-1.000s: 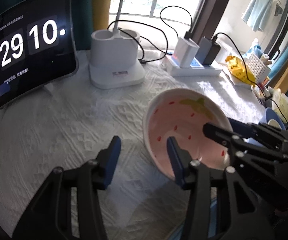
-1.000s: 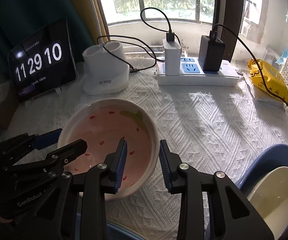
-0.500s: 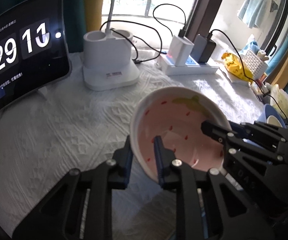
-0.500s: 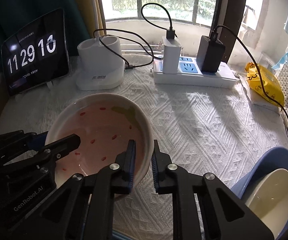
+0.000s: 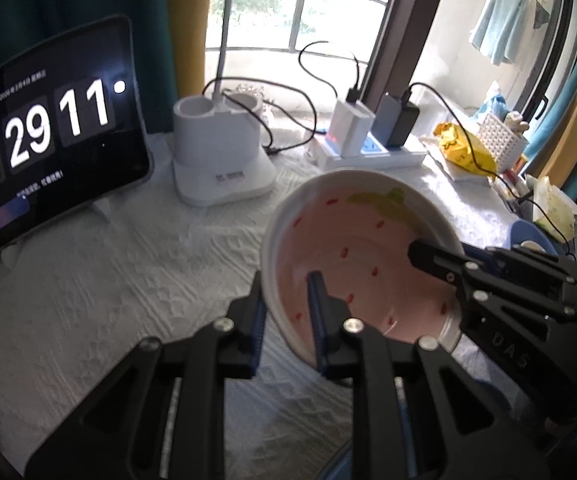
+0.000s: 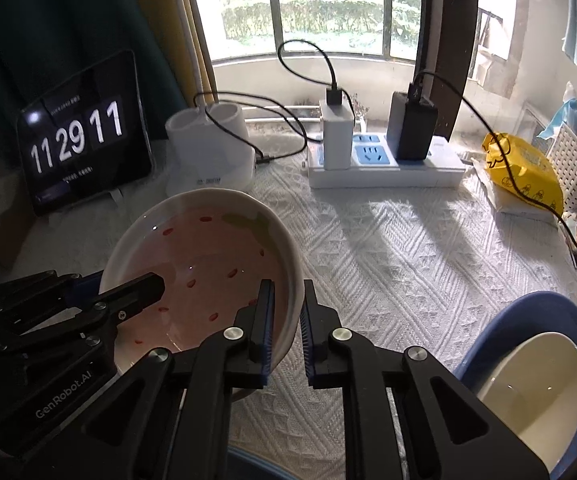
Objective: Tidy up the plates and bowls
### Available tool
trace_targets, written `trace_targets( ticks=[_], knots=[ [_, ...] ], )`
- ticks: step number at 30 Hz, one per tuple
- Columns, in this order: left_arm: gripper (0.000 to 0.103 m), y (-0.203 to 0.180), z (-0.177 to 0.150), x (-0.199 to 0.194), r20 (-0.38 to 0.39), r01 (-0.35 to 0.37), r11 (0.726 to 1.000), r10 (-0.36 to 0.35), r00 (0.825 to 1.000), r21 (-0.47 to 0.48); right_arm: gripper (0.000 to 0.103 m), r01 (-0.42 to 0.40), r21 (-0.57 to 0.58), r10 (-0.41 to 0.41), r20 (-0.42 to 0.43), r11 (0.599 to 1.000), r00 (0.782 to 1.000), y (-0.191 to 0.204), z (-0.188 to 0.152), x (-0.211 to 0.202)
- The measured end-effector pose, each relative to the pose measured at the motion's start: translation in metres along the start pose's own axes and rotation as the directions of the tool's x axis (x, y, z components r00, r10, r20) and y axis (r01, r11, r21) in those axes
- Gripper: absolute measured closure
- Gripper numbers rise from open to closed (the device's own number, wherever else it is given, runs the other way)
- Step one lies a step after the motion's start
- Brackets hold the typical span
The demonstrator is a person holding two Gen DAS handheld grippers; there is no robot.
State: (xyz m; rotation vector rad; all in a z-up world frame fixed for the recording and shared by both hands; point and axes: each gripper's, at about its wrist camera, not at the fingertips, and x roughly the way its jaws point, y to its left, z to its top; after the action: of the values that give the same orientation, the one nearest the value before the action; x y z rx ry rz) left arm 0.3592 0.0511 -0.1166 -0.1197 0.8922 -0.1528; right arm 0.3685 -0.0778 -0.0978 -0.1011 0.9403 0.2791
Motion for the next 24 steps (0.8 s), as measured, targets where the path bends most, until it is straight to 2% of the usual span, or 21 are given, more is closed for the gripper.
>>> trace_targets(
  ticks=[11, 24],
  knots=[
    [0.083, -0.015, 0.003, -0.036, 0.059, 0.01, 1.0, -0.011, 0.998, 0.013, 0.089, -0.014, -0.004, 0.014, 0.073, 1.0, 0.997, 0.0, 0.003, -0.04],
    [0.083, -0.058, 0.002, -0.074, 0.122, 0.025, 0.998, -0.033, 0.992, 0.059, 0.089, 0.0, 0.013, -0.003, 0.154, 1.0, 0.988, -0.02, -0.006, -0.094]
  ],
)
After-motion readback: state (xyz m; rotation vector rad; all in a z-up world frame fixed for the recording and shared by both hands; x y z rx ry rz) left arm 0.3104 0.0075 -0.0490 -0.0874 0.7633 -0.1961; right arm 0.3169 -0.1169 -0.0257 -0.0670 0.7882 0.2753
